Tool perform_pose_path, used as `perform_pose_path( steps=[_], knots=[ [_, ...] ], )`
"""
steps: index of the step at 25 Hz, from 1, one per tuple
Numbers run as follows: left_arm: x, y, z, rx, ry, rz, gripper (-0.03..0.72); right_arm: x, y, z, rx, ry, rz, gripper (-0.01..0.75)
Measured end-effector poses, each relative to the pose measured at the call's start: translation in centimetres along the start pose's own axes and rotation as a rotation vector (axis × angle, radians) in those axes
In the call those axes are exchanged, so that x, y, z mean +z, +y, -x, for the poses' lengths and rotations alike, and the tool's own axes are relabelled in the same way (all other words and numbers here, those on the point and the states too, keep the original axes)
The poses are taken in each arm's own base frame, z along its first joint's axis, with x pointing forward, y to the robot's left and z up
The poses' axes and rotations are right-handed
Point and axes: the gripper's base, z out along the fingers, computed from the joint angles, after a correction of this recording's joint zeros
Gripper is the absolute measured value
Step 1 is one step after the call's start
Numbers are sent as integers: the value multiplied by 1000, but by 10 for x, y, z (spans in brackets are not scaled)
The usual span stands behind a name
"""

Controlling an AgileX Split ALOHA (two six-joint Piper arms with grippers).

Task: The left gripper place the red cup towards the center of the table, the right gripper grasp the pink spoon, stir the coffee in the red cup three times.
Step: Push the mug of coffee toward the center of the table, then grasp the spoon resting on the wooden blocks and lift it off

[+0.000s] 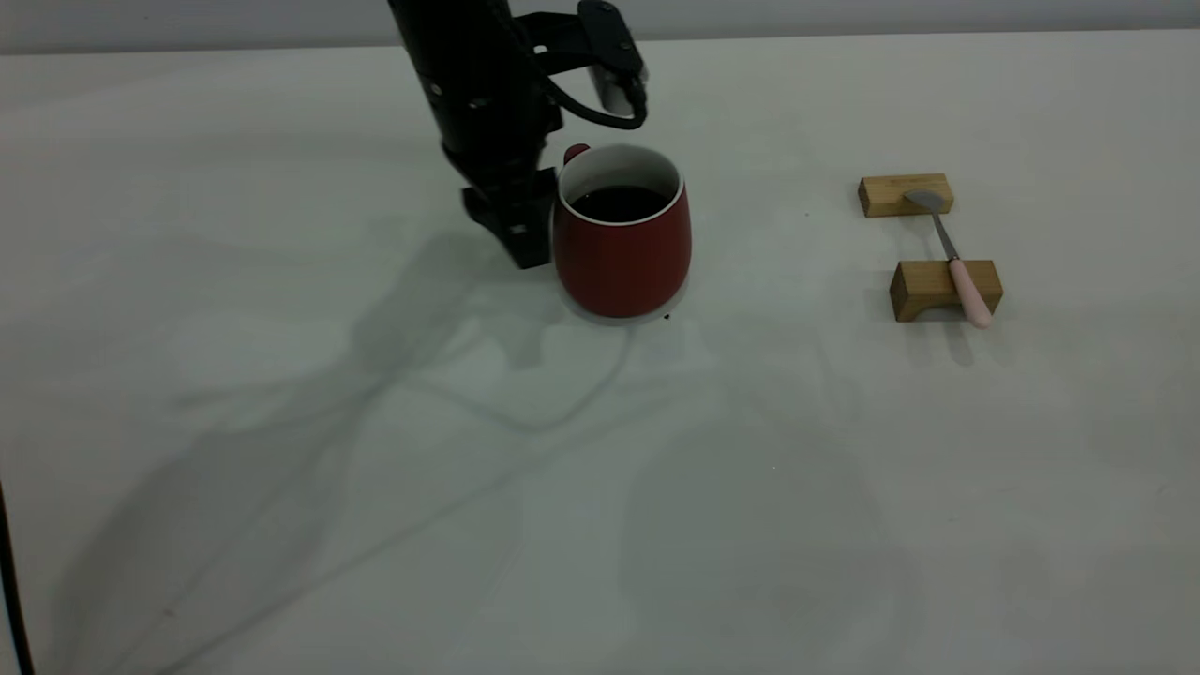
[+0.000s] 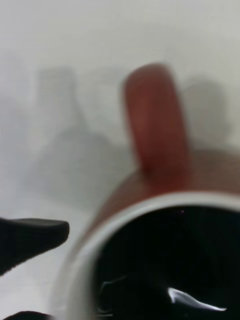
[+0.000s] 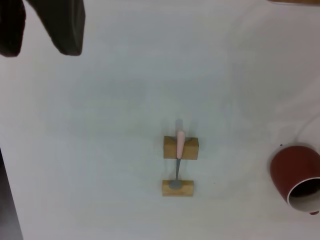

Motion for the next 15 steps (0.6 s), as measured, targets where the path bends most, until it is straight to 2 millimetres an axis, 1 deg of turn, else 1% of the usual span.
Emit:
perform_pose_path(
  steps=[2,3,6,8,10,12,14,15],
  knots=[
    [-13,0,-5,-3,67,7,426,0,0,0,0,0,0,238],
    [-24,1,-7,-18,95,23,426,0,0,0,0,0,0,238],
    [-68,2,-10,-92,136,101,426,0,0,0,0,0,0,238],
    [-108,0,-12,-148,139,161,426,0,0,0,0,0,0,238],
    [-149,-7,-16,-220,137,203,426,0,0,0,0,0,0,238],
    [-195,-19,-22,-296,112,239,426,0,0,0,0,0,0,238],
    [-235,-34,-29,-384,82,266,426,0,0,0,0,0,0,238],
    [-256,-41,-33,-417,40,300,426,0,0,0,0,0,0,238]
  ],
)
